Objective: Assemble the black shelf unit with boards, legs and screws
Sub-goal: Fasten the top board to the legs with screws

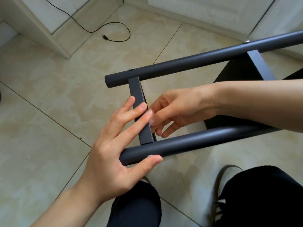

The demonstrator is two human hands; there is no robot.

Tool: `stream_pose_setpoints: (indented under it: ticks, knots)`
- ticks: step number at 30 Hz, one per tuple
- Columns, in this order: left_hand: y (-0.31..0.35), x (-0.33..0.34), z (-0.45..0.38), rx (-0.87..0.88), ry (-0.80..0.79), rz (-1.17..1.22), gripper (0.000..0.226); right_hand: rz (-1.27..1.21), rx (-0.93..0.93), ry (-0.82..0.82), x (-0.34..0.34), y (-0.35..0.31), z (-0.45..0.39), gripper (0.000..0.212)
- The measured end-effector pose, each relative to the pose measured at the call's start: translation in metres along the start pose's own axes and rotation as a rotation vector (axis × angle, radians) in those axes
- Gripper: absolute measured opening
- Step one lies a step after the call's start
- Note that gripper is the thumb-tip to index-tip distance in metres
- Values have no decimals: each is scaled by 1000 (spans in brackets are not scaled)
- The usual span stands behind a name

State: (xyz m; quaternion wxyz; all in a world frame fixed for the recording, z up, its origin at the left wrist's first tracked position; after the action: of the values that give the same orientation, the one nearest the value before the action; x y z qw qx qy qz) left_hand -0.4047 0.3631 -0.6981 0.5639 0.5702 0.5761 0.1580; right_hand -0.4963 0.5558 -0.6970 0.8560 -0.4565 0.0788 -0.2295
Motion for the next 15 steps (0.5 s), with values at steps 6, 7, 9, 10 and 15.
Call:
stream_pose_setpoints:
  ticks: [6,7,9,10,15]
  knots:
    - [0,0,0,-1,5,-3,61,1,21,-24,-1,-1,1,15]
    - [0,0,0,-1,5,-4,61,9,27,-29,0,-1,1,17]
    - [0,0,-1,0,4,-4,61,26,38,-31,0,-1,0,20]
    - [0,0,-1,-1,3,-4,61,30,41,-28,0,-1,0,21]
    - [0,0,0,-4,2,-13,62,37,48,-79,4,1,0,11]
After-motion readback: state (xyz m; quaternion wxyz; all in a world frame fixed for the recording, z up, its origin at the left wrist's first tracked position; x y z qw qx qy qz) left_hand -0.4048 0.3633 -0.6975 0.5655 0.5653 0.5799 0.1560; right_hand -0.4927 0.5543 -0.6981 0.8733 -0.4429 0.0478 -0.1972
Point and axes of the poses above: each hand's wrist, its own z-axis away from the middle knuckle, its own x-axis out of the palm, y = z × x, the point moved 1 cm from there along -z, towards the middle knuckle, and after that the axes turned 15 degrees about z, right-handed, at the moved point
